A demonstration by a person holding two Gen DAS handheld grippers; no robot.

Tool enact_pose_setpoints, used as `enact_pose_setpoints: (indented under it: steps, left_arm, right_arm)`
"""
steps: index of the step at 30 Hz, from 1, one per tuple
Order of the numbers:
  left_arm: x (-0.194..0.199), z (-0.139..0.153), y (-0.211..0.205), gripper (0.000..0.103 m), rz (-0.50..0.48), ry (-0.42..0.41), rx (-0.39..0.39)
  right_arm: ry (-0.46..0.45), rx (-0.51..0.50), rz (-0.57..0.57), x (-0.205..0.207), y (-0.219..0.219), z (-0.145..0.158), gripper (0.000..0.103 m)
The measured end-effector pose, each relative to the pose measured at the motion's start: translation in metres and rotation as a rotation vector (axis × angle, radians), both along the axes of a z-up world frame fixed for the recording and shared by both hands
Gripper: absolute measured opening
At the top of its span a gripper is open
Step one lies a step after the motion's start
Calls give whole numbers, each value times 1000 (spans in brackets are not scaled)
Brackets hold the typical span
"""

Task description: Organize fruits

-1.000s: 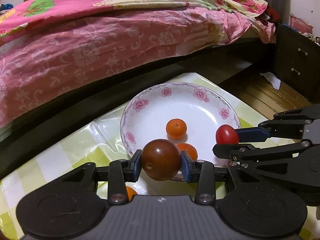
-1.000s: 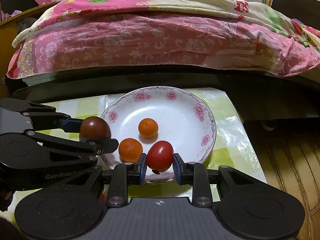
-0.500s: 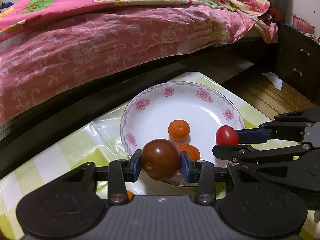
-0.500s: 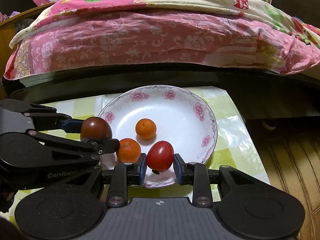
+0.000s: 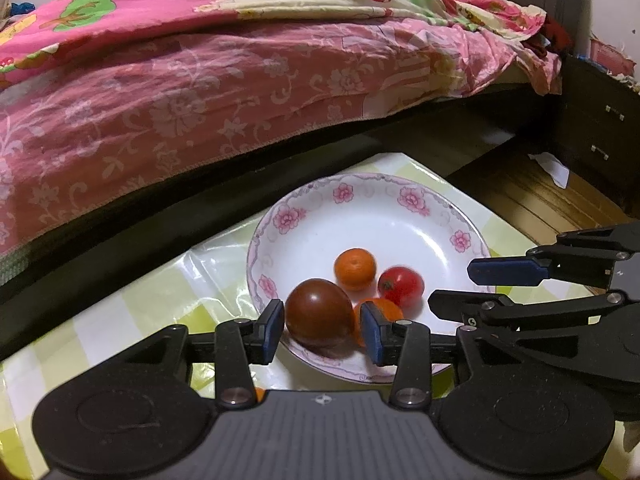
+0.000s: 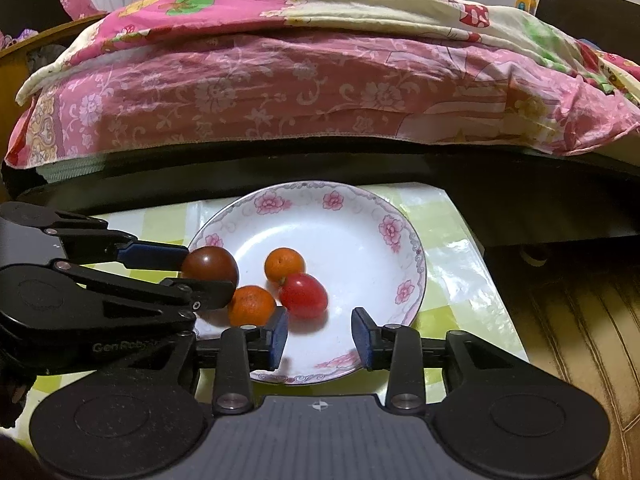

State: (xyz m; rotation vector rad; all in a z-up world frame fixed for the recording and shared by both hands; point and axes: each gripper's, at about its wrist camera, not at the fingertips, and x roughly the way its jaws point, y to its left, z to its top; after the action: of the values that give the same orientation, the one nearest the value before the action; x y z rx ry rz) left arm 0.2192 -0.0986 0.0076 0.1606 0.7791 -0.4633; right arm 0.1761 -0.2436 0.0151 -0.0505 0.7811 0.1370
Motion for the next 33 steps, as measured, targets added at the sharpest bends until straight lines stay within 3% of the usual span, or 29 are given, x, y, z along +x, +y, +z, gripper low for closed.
enact_pose_setpoints:
  steps: [20,33]
  left_arm:
    - [-18,18,17,49,21,-8,-12]
    - [-64,13,64,50,104,95,1]
  right_arm:
    - [-43,41,32,-15,7,16,32]
    - [3,70,124,-38,27,18,32]
